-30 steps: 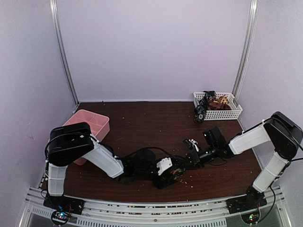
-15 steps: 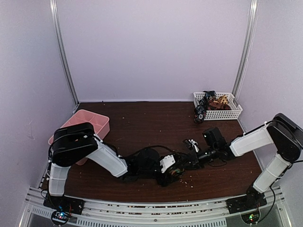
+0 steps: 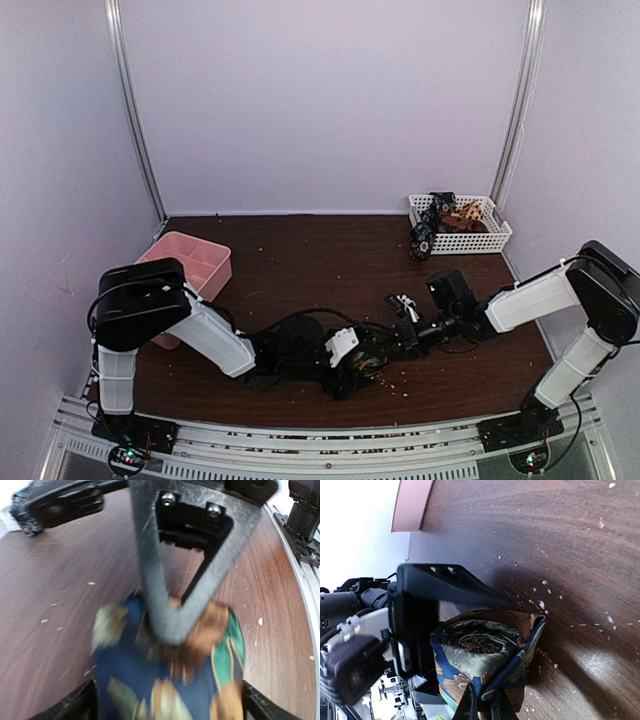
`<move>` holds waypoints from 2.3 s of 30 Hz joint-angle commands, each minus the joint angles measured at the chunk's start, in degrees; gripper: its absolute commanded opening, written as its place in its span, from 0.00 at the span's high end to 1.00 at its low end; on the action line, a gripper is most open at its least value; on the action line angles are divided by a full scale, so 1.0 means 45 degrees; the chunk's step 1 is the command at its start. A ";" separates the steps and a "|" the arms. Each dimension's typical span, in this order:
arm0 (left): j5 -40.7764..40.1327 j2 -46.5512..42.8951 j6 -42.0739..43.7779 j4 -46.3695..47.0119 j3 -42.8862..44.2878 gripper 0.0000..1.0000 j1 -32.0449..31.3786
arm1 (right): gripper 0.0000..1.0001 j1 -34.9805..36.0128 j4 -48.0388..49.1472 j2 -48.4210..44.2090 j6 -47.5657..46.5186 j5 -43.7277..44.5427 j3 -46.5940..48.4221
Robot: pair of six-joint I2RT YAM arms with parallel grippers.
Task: Roll the ties
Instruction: Pick up the tie from the center of the board, then pass from the right arm to the left
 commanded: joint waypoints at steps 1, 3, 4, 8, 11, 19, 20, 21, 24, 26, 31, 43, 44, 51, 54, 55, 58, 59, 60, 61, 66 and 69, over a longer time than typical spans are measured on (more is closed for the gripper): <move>-0.0926 -0.1531 -0.0568 0.0736 -0.1121 0.02 0.0055 | 1.00 -0.0087 0.0066 -0.0846 0.0366 0.0388 0.0012; -0.1269 -0.2101 -0.0823 0.0563 -0.1483 0.02 0.0055 | 1.00 -0.0102 0.0057 -0.1146 0.0465 0.0394 0.0155; -0.1323 -0.2393 -0.0981 0.0351 -0.1614 0.02 0.0065 | 1.00 -0.0116 0.0012 -0.1306 0.0514 0.0406 0.0248; -0.1461 -0.3769 -0.1771 -0.0827 -0.1988 0.02 0.0055 | 1.00 -0.0198 -0.0172 -0.2005 0.0581 0.0408 0.0652; -0.2099 -0.5101 -0.2506 -0.0864 -0.2781 0.02 0.0055 | 1.00 -0.0289 -0.0216 -0.2494 0.0608 0.0428 0.0889; -0.3760 -0.9299 -0.3565 -0.3024 -0.3497 0.02 0.0083 | 1.00 -0.0311 0.0407 -0.3542 0.0943 0.0260 0.1818; -0.3810 -0.9829 -0.3552 -0.3305 -0.3511 0.02 0.0102 | 1.00 -0.0303 0.0463 -0.3629 0.0967 0.0221 0.1975; -0.3797 -1.0329 -0.3575 -0.3567 -0.3520 0.02 0.0154 | 1.00 -0.0297 0.0522 -0.3721 0.0996 0.0189 0.2160; -0.3295 -1.1432 -0.3835 -0.4259 -0.3499 0.02 0.0463 | 1.00 -0.0232 0.0983 -0.3887 0.1248 0.0094 0.2717; -0.2374 -1.1820 -0.4318 -0.4533 -0.3424 0.02 0.0955 | 1.00 -0.0138 0.1576 -0.3918 0.1519 -0.0009 0.2999; 0.0093 -1.1718 -0.5488 -0.4143 -0.2765 0.02 0.1564 | 1.00 0.0148 0.2929 -0.3787 0.2271 -0.0138 0.3570; 0.1848 -1.0704 -0.7432 -0.1881 -0.1288 0.02 0.1852 | 1.00 0.1247 0.4485 -0.3527 0.3125 -0.0032 0.4187; 0.1901 -1.0590 -0.7493 -0.1849 -0.1165 0.03 0.1852 | 1.00 0.1332 0.4528 -0.3488 0.3170 -0.0023 0.4251; 0.2018 -1.0118 -0.7919 -0.1660 -0.0523 0.07 0.1852 | 1.00 0.2011 0.4858 -0.3263 0.3285 0.0174 0.4384; 0.2154 -0.9931 -0.8270 -0.1330 -0.0461 0.10 0.1852 | 1.00 0.2164 0.4838 -0.3154 0.3225 0.0303 0.4424; 0.2259 -0.9839 -0.8430 -0.1136 -0.0446 0.11 0.1852 | 1.00 0.2207 0.4794 -0.3115 0.3195 0.0327 0.4454; 0.2402 -0.9600 -0.8765 -0.0805 -0.0432 0.14 0.1852 | 1.00 0.2265 0.4745 -0.3005 0.3138 0.0348 0.4528; 0.2449 -0.9512 -0.8870 -0.0652 -0.0440 0.14 0.1852 | 1.00 0.2285 0.4677 -0.2983 0.3078 0.0366 0.4538; 0.2523 -0.9406 -0.8986 -0.0513 -0.0441 0.15 0.1852 | 1.00 0.2304 0.4591 -0.2973 0.2998 0.0396 0.4553; 0.2578 -0.9310 -0.9057 -0.0474 -0.0417 0.16 0.1852 | 1.00 0.2311 0.4541 -0.2972 0.2962 0.0440 0.4558; 0.2627 -0.9063 -0.9140 -0.0257 -0.0429 0.23 0.1852 | 1.00 0.2335 0.4212 -0.3019 0.2702 0.0484 0.4569; 0.2557 -0.9131 -0.9155 -0.0156 -0.0470 0.25 0.1852 | 1.00 0.2340 0.3756 -0.3103 0.2370 0.0508 0.4562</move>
